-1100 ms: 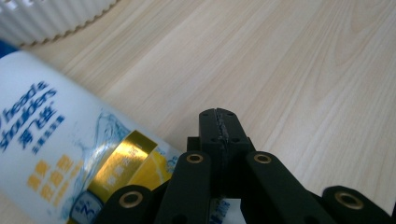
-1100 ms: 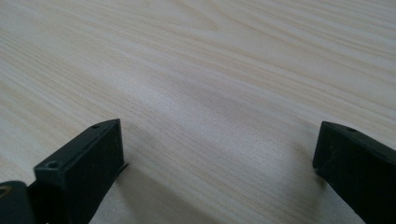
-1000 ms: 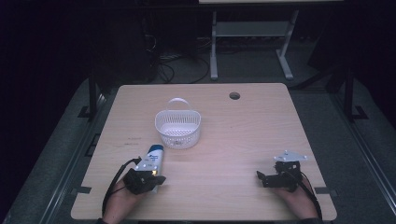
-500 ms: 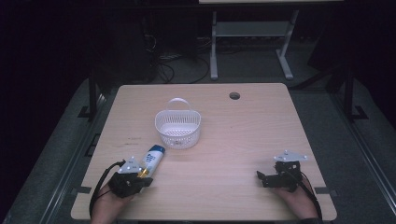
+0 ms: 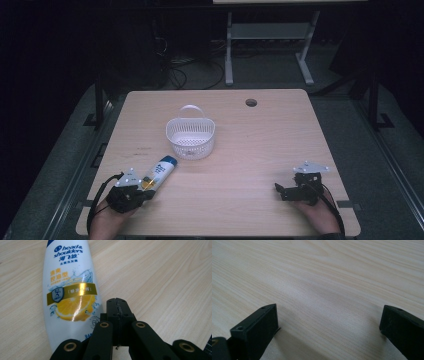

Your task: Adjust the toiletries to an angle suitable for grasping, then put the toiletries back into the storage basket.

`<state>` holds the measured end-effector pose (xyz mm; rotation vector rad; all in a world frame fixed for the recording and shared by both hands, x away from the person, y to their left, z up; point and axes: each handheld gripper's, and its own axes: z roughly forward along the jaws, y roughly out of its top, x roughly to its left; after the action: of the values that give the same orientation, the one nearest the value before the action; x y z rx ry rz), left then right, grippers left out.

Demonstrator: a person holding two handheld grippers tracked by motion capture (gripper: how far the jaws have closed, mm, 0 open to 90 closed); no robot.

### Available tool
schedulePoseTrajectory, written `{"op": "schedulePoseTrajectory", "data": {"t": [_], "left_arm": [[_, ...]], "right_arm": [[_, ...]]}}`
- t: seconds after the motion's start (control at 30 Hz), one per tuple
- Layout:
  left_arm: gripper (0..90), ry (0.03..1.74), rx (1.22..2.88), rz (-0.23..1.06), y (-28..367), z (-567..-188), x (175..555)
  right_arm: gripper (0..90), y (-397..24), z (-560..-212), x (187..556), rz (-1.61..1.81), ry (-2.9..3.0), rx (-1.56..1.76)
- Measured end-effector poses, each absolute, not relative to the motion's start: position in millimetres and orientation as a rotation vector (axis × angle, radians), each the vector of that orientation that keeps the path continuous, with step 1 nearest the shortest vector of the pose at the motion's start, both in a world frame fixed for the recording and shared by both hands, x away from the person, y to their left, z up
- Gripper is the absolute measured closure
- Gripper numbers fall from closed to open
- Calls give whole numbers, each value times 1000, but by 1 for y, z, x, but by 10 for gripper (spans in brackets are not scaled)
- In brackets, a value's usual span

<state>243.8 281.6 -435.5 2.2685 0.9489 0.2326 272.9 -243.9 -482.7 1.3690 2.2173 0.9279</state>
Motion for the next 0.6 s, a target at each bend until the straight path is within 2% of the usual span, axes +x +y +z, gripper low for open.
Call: {"op": "schedulePoseTrajectory", "data": {"t": [0.17,0.5,0.53,0.57,0.6], "left_arm": [[898,946,2241,234,283,-431,245],[643,977,2210,242,282,-423,255],[643,981,2212,240,281,-421,257],[581,987,2210,239,281,-421,258],[581,991,2206,240,280,-419,260]], "right_arm": [[12,-244,-483,273,928,2218,1369],[12,-244,-483,273,928,2217,1369],[13,-244,-483,273,928,2217,1369],[12,-244,-483,273,928,2217,1369],[12,-244,-483,273,928,2217,1369]]}}
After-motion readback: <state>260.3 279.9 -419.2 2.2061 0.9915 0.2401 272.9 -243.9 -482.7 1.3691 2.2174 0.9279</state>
